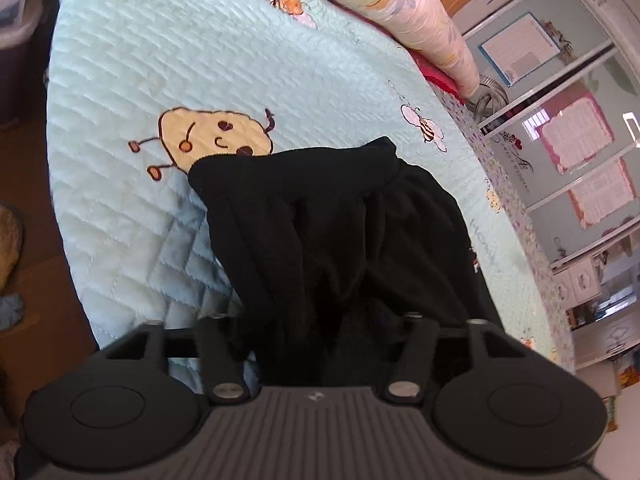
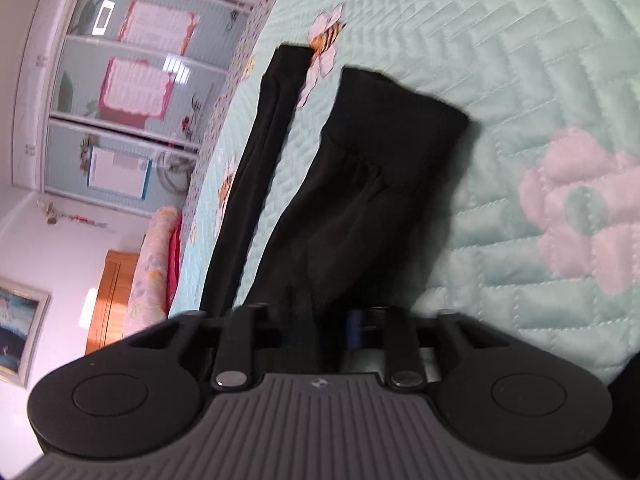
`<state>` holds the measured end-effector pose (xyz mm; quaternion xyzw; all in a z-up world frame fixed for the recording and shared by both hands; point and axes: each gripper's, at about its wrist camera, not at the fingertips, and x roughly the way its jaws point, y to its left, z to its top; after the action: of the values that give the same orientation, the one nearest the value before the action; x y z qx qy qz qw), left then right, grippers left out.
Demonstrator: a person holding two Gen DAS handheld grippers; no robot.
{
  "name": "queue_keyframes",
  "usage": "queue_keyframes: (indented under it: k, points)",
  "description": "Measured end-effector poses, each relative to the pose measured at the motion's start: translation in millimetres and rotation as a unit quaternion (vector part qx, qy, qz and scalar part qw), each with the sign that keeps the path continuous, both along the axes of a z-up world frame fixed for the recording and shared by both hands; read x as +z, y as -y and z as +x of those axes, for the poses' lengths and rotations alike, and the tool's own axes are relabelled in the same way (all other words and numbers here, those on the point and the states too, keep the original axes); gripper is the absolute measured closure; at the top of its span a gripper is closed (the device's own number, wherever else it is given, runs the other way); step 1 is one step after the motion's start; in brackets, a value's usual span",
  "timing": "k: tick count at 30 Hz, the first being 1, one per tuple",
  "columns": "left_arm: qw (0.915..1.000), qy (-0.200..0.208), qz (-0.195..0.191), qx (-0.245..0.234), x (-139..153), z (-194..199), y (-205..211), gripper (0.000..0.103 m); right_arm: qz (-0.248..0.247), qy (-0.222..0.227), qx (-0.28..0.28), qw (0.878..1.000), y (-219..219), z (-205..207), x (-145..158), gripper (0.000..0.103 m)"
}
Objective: Fold clothes
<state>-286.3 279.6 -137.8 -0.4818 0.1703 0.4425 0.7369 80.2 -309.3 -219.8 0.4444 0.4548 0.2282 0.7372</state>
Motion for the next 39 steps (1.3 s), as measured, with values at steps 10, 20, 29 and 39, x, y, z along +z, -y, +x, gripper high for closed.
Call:
queue_keyframes:
  k: [10,20,29,39]
  points:
    - [0.9799,-0.127,0.127,-0.087,43,36,23,0.093,-0.069,0.102,0.005,0.992,-20,12,46,0.102]
    - [0.9826,-0.128,0.133,-0.018,54,-14,33,0.037,-0.156,0.053,0.026,0.986,-7,10,57,0.069]
    - [0.9347,-0.231,0.245,-0.113,82,56,73,0.037,-0.118,0.011,0.001,0.993,-8,4,34,0.060]
    - [0.9104,-0.263,0.276,-0.160,88,101,94,0.036,-0.154,0.065,0.063,0.984,-44,-9,50,0.054]
